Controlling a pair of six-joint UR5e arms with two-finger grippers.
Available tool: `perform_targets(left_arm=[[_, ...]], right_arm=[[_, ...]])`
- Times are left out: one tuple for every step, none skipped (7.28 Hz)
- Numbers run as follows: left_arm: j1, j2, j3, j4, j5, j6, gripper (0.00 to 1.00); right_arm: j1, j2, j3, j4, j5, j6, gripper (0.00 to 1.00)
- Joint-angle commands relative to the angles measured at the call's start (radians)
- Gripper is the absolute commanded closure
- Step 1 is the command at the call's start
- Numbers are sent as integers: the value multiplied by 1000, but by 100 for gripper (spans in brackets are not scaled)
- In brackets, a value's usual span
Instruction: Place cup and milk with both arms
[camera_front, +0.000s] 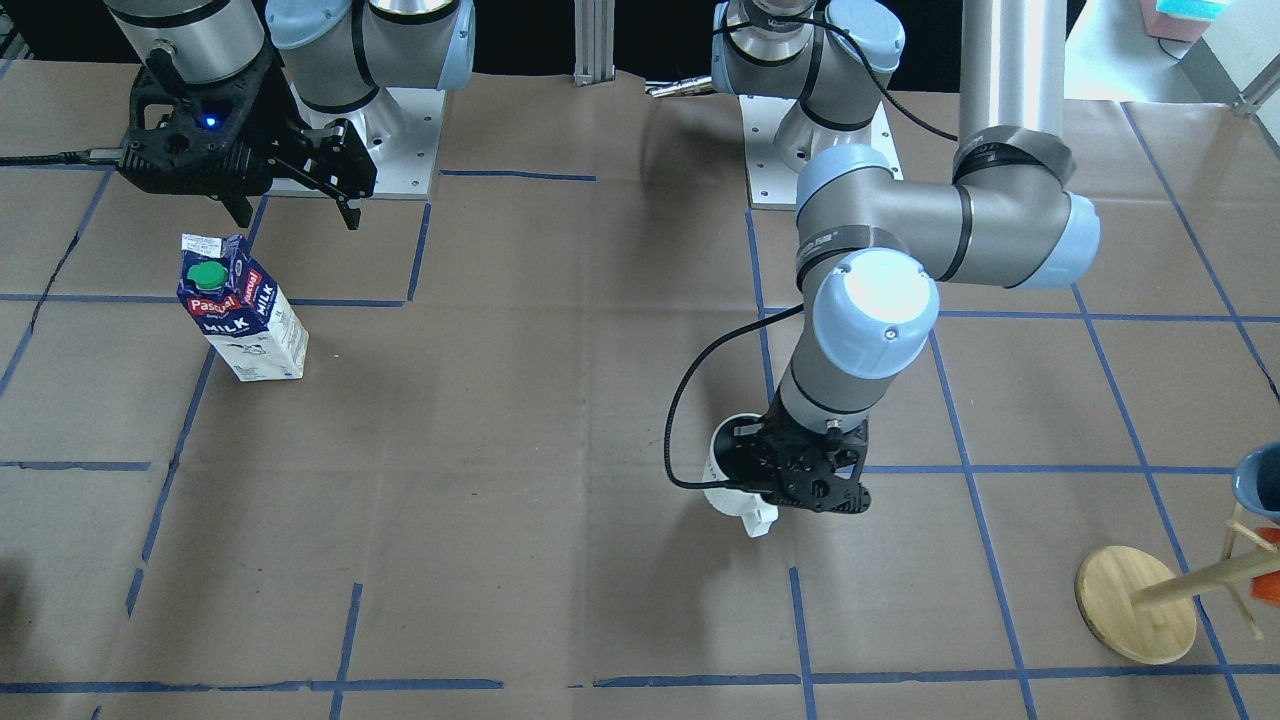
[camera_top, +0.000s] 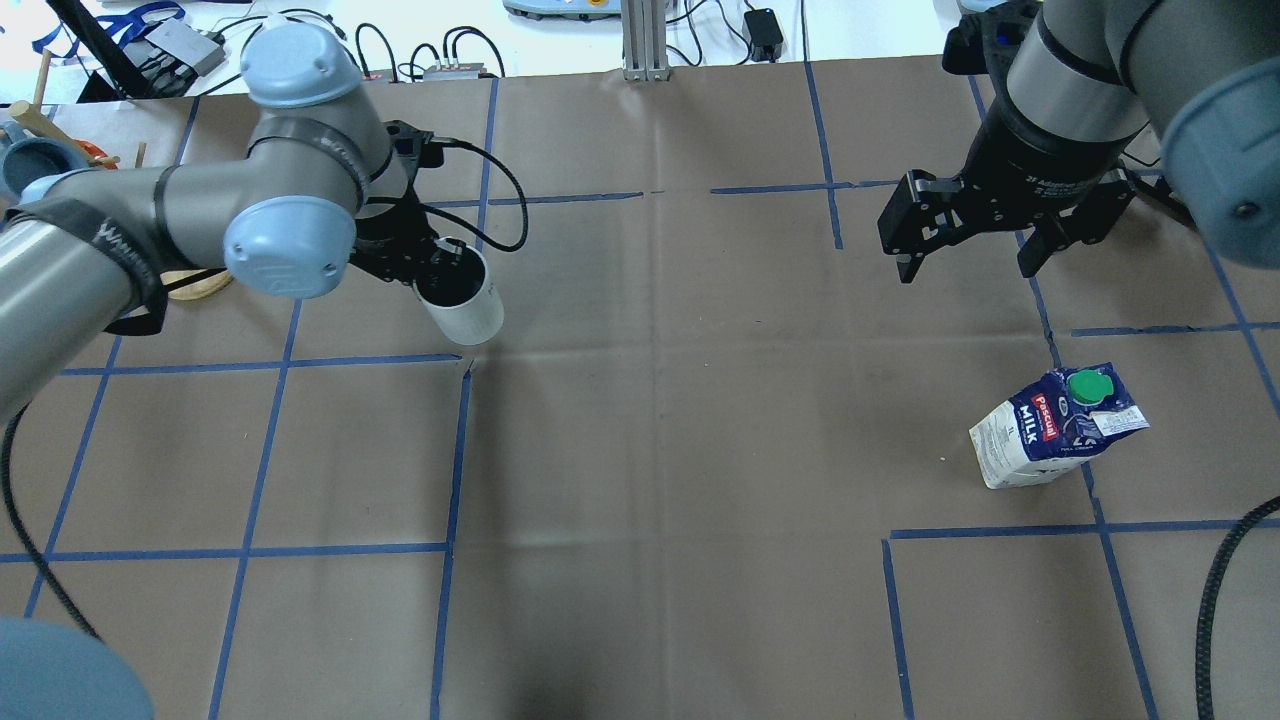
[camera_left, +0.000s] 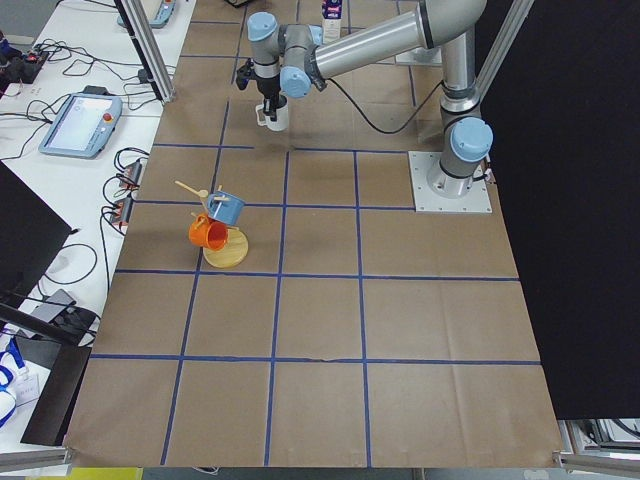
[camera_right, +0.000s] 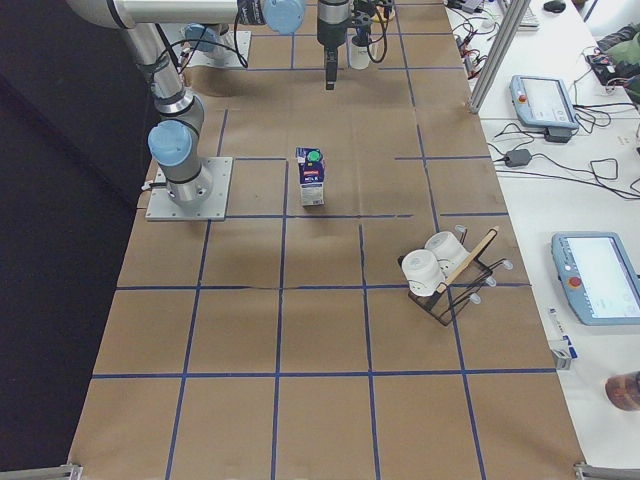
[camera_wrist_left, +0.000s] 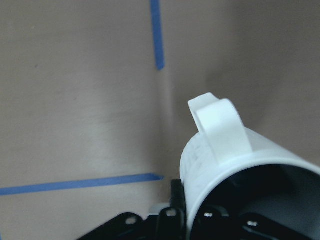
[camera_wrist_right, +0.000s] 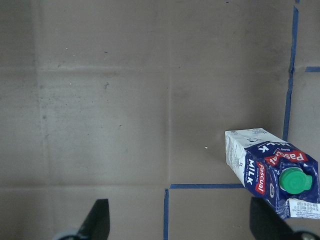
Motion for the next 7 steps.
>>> perform_targets(left_arm=[[-62, -132, 175, -38, -61, -25, 95], [-87, -175, 226, -54, -57, -25, 95], [-105, -200, 260, -52, -52, -25, 95], [-109, -224, 294, -52, -54, -25, 95], [-110, -240, 318, -55, -54, -25, 94], [-110, -258, 326, -52, -52, -25, 93], [-110, -266, 326, -46, -55, -23, 92]], right_arm=[[-1, 0, 0, -2, -1, 1, 0], [1, 0, 0, -2, -1, 1, 0], [-1, 0, 0, -2, 1, -1, 0], [1, 0, 0, -2, 1, -1, 0], [-1, 0, 0, 0, 1, -1, 0], [-1, 0, 0, 0, 1, -1, 0], [1, 0, 0, -2, 1, -1, 0]])
